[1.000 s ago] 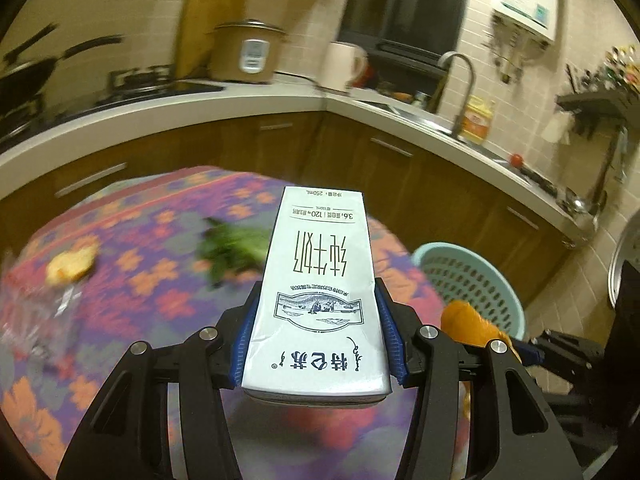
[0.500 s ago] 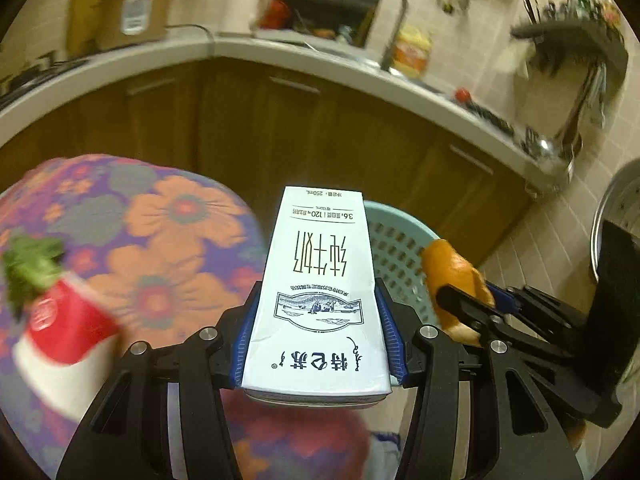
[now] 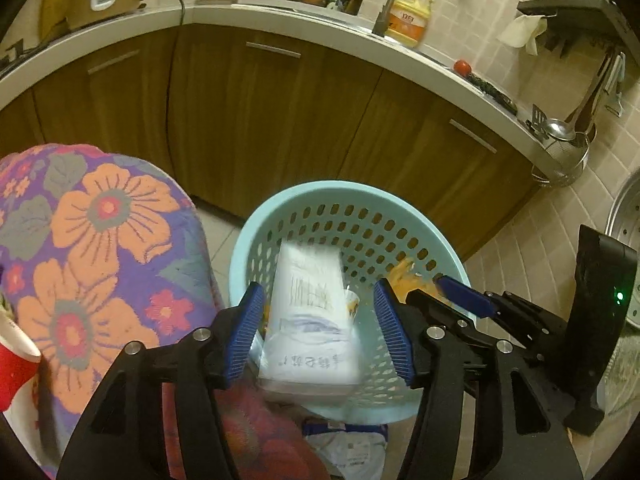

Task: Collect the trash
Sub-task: 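Carry carton and peel to the blue basket and open both tools, then return to the table and grasp the clear plastic bag with the left tool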

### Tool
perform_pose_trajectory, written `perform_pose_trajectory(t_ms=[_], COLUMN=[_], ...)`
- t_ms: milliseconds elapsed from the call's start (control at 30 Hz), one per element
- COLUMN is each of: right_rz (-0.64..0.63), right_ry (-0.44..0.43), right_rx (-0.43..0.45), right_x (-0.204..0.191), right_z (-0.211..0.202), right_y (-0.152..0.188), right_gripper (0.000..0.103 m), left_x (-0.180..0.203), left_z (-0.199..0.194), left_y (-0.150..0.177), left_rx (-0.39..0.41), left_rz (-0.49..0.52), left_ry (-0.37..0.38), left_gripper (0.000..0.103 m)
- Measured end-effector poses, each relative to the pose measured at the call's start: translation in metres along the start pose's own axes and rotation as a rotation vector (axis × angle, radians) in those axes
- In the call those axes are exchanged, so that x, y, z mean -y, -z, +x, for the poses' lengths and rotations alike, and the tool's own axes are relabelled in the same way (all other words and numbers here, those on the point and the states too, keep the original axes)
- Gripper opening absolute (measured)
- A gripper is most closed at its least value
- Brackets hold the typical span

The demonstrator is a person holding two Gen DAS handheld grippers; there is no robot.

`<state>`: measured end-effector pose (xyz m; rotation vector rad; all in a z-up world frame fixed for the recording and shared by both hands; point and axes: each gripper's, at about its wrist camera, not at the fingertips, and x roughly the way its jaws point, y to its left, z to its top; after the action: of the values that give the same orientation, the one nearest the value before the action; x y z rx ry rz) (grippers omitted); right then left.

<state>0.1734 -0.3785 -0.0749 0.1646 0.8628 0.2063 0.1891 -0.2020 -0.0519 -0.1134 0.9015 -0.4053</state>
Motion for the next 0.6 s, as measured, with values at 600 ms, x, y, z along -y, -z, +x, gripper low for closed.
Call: perform_pose_trajectory(t_ms=[600], right_rz=[-0.066], right_ry=[-0.093], right_rx=[0.094], right_x=[-0.06], right_z=[-0.049], right_y=[-0.007], right_gripper=[0.043], left_x=[-0.031], left_z=[-0.097], left_y=[0.023], left_rx=[0.176], left_rz=[-0.01], left_ry=[-0.083], left_gripper=[0.061])
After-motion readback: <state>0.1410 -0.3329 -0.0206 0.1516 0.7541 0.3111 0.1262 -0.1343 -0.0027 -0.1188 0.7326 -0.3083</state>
